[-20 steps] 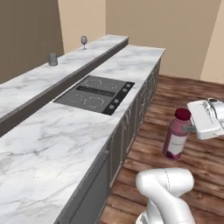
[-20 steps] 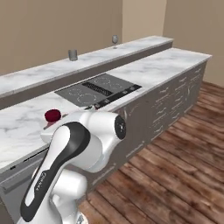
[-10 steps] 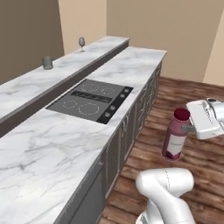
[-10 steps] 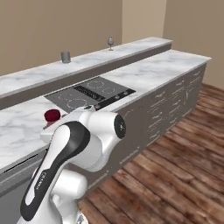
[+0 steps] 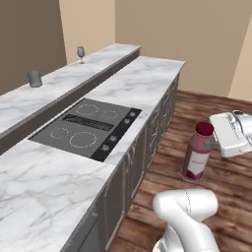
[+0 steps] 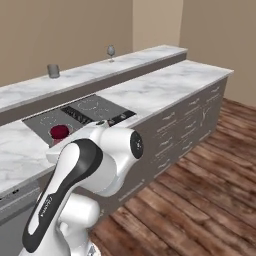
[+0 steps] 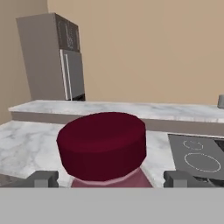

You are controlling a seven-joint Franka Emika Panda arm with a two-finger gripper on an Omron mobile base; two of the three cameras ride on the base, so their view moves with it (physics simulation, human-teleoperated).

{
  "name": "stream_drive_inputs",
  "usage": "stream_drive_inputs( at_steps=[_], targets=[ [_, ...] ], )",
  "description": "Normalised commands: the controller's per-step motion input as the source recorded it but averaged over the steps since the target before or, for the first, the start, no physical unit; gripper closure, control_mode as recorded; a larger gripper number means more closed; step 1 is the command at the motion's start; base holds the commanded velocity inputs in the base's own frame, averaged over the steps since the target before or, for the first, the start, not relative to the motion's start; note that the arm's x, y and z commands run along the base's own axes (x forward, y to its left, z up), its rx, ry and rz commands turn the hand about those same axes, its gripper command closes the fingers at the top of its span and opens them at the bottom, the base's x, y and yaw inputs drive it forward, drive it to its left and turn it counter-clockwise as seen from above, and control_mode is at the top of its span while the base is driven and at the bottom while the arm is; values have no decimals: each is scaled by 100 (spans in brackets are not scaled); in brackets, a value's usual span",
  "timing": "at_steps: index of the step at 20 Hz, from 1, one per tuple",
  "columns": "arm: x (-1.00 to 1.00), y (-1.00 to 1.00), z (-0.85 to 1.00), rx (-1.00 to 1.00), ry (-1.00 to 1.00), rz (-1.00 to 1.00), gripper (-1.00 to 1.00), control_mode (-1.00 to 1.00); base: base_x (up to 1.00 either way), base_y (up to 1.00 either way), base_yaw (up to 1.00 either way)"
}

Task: There is a wine glass and glass cup on the dining counter. Place the wine bottle next to the wine glass and the juice bottle next to the glass cup.

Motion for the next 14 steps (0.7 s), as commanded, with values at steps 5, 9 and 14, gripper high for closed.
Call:
stream_drive_inputs(
  at_steps=[5,9,14],
  targets=[
    [0,0,0,0,0,0,100,100,67,-40,0],
    [0,0,0,0,0,0,100,100,68,-41,0],
    [0,0,0,0,0,0,100,100,70,-40,0]
  ],
)
